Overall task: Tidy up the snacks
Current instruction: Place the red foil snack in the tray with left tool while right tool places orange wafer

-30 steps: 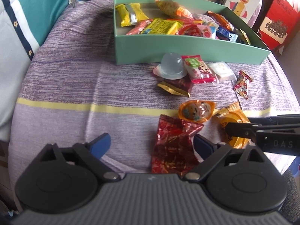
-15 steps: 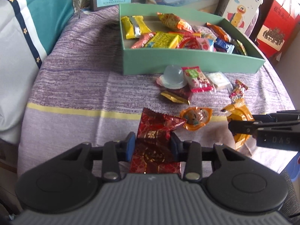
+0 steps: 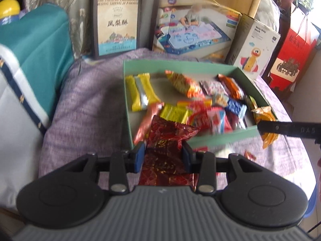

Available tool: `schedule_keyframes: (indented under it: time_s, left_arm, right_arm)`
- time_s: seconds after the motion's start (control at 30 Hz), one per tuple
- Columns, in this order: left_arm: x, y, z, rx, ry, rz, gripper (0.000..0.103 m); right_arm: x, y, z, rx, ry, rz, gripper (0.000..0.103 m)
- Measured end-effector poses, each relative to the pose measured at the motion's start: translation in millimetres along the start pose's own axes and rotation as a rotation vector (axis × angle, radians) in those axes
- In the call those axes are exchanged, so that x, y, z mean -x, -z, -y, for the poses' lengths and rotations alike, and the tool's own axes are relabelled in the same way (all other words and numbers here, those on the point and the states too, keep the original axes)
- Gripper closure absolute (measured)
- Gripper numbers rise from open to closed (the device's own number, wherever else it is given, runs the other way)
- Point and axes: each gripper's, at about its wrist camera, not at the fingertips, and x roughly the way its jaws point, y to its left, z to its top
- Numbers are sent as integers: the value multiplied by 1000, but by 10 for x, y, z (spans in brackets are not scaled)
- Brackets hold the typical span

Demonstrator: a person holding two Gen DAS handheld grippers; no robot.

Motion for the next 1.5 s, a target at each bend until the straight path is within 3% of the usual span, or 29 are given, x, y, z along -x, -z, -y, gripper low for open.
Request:
schedule_keyframes:
  time_s: [0.3,0.6,0.77,0.8,0.83,0.87,0.93,1.27,1.5]
  left_arm:
    - [-805,-821,-44,50,-7,-31,65]
    - [-1515,-1193,-32,62,-28,-74,65]
    - [-1705,-1325,-104,76,-51,-61,63]
    - [-1717,-1331,-107,80,-69,-53,50]
    - [-1726,-1340,-111,85,-90,-51,37]
    - [-1724,-1336,-115,88,-107,-45,17]
    - [-1695,-1309,-109,75,-122,-22,12]
    - [-1395,-1200,-50,77,-120,-15,0]
    - [-1055,-1038,17,87,-110,-17,0]
  right_arm:
    - [-689,-929,134,-41,-5,17,65]
    - [-1623,-1286,66,-22,6,-52,65]
    - [-1900,-1376,9,-27,2,-53,61]
    - [-1910,-1392,-8,-32,-5,-49,56]
    - [-1918,-1405,-12,-41,-12,-44,34]
    - [-1905,-1404,-19,-45,-15,-28,12]
    - [-1854,-1391,-26,-48,-22,-2,0]
    - [-1552,-1199,-45,-53,3,-54,0]
    - [-1151,-1050,-147,-3,11,-59,0]
